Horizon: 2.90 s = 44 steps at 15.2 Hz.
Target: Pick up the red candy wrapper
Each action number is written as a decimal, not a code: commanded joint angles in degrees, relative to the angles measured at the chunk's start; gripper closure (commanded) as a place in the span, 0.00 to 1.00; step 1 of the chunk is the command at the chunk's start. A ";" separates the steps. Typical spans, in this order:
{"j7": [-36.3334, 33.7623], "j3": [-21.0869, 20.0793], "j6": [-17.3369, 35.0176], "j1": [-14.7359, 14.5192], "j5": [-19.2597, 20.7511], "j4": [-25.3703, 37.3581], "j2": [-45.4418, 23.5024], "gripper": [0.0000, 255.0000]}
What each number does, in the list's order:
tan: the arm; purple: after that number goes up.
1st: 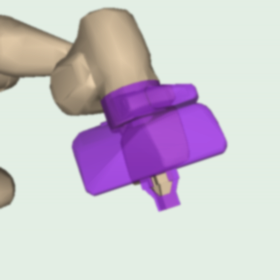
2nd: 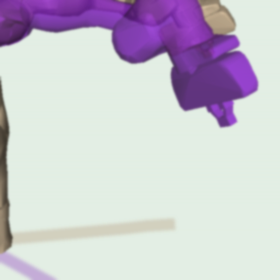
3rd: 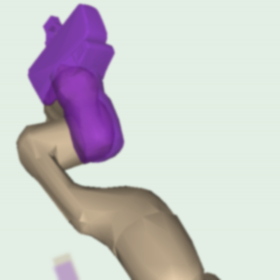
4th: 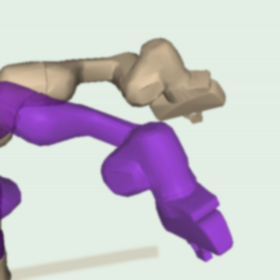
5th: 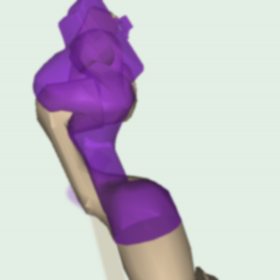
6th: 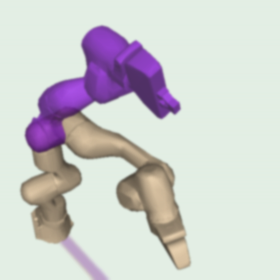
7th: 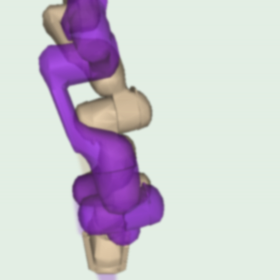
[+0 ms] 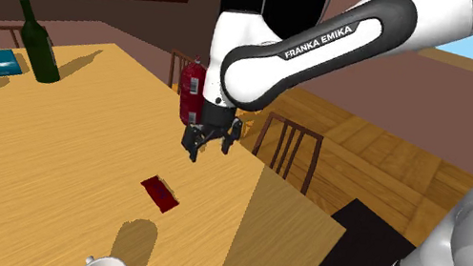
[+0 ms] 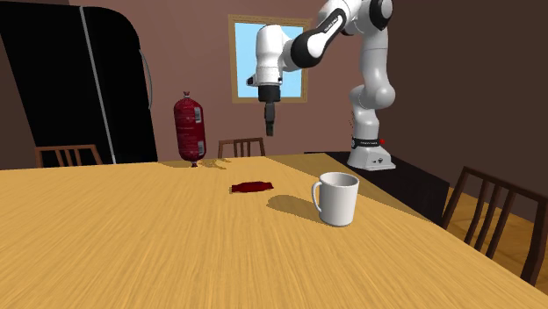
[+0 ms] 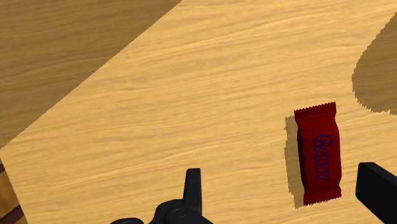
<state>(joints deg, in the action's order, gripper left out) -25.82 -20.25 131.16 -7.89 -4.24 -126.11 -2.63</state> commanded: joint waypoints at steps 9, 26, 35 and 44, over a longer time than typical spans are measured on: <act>-8.90 0.07 4.67 -6.83 10.02 15.61 -21.92 0.00; -10.65 1.80 8.84 -9.44 12.95 19.29 -30.14 1.00; -10.31 1.17 6.69 -8.98 12.18 19.31 -27.96 1.00; -9.52 -0.03 1.53 -8.07 10.44 20.15 -23.50 1.00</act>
<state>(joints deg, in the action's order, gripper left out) -35.45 -20.13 133.39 -16.08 6.43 -106.11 -26.67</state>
